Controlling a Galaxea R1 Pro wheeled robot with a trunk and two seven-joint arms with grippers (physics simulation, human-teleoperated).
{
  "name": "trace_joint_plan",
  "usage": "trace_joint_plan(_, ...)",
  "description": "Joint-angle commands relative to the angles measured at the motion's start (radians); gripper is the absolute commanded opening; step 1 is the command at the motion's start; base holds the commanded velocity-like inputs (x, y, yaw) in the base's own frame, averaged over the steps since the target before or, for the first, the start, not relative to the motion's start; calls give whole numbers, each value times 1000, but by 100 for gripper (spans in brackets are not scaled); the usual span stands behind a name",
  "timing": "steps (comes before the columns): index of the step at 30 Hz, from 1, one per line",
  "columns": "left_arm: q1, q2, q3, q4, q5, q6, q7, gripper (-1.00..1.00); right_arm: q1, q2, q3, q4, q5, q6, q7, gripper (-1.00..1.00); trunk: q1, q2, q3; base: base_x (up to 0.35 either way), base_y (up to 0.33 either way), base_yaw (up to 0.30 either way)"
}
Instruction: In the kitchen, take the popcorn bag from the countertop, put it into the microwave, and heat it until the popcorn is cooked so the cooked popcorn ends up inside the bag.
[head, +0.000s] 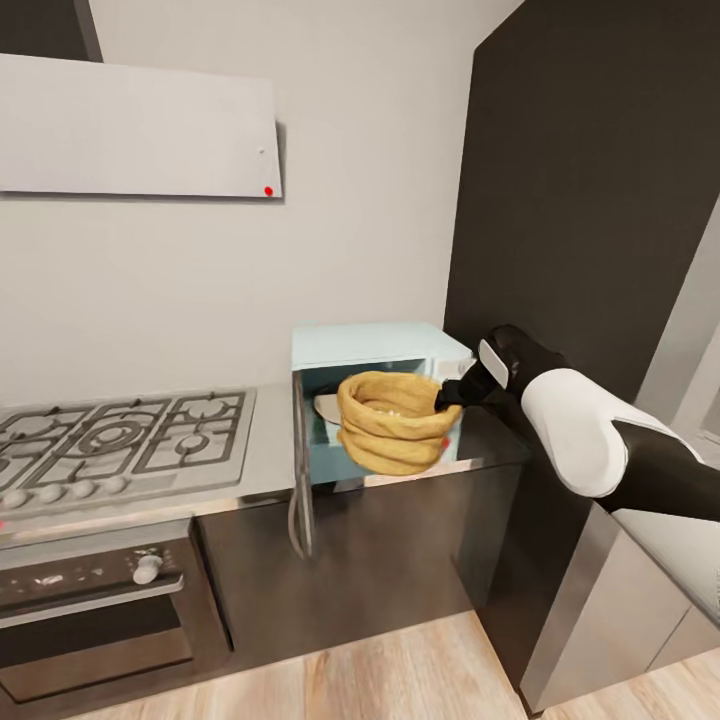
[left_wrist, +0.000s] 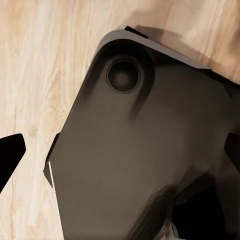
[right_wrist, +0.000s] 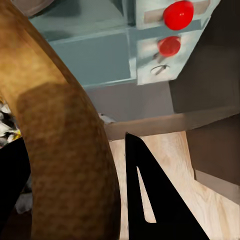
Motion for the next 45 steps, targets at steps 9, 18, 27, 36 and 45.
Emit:
trace_joint_plan(9,0,0,3,-1,2,-2,4,100,8,2,-4,-4,21,4,6,-100,0,-1,-1,1,130,0)
trace_joint_plan(18,0,1,5,-3,3,-5,-2,100,19,-4,14,-12,38,4,-7,-100,0,-1,-1,0,8,0)
trace_joint_plan(27,0,1,5,-3,3,-5,1,100,58,-21,18,-24,75,4,-5,-100,0,-1,-1,0,0,0)
trace_joint_plan(36,0,1,5,-3,3,-5,1,100,59,-23,8,-29,64,4,6,-100,0,-1,-1,0,0,0)
trace_joint_plan(45,0,1,5,-3,8,-5,1,100,59,-21,7,-82,61,4,5,-100,0,-1,-1,0,0,0)
